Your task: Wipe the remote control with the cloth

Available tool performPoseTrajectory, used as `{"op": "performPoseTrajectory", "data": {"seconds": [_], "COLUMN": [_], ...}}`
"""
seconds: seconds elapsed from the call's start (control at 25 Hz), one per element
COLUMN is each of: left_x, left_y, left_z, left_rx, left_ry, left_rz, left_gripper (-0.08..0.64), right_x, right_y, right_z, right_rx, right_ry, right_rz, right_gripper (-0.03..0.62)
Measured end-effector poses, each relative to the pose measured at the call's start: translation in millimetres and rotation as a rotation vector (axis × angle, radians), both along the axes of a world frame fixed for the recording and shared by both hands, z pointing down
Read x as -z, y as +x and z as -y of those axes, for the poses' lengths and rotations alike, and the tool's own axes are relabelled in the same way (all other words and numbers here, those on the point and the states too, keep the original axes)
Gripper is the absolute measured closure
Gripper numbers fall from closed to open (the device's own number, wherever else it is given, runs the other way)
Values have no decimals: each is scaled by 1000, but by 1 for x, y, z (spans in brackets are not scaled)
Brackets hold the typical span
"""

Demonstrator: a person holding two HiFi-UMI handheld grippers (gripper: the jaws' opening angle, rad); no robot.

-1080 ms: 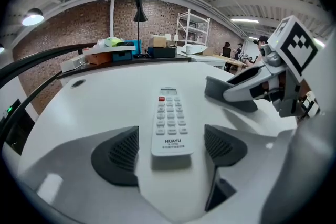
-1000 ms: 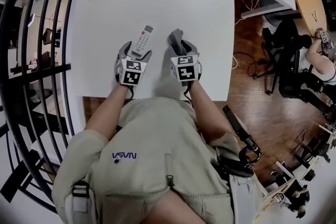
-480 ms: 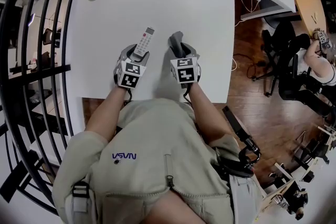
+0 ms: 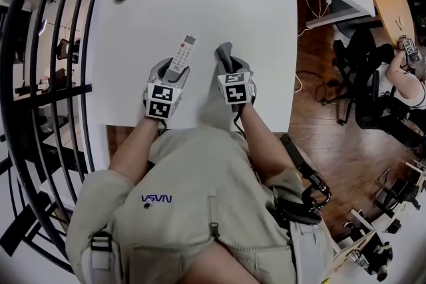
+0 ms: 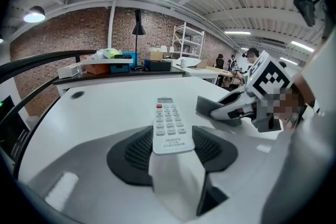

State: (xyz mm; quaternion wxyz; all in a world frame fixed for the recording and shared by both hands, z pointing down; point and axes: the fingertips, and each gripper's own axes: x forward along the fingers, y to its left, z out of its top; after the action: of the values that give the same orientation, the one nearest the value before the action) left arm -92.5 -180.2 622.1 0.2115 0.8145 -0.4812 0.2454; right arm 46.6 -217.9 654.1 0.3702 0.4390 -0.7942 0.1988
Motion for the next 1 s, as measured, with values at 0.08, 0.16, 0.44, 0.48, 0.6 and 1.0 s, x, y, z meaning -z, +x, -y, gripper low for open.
{"op": "performPoseTrajectory", "data": {"seconds": [0.08, 0.16, 0.44, 0.48, 0.6, 1.0], "left_x": [6, 11, 46, 53, 79, 201], "left_y": [0, 1, 8, 10, 16, 32], "left_z": [-1, -3, -2, -1, 0, -12], "left_rx": [0, -7, -37, -42, -59, -132], "left_ry": [9, 6, 78, 94, 155, 521], "left_rz": [-1, -4, 15, 13, 6, 23], "left_gripper": [316, 316, 317, 318, 318, 318], "right_x": [0, 0, 34, 49, 102, 261], "right_y": [-1, -2, -1, -2, -8, -27], "right_z": [0, 1, 3, 5, 8, 9], "right_rx": [9, 12, -41, -43, -42, 56], "right_ry": [0, -2, 73, 108, 205, 501], "right_rz": [-10, -19, 81, 106, 185, 315], "right_gripper": [494, 526, 565, 565, 566, 566]}}
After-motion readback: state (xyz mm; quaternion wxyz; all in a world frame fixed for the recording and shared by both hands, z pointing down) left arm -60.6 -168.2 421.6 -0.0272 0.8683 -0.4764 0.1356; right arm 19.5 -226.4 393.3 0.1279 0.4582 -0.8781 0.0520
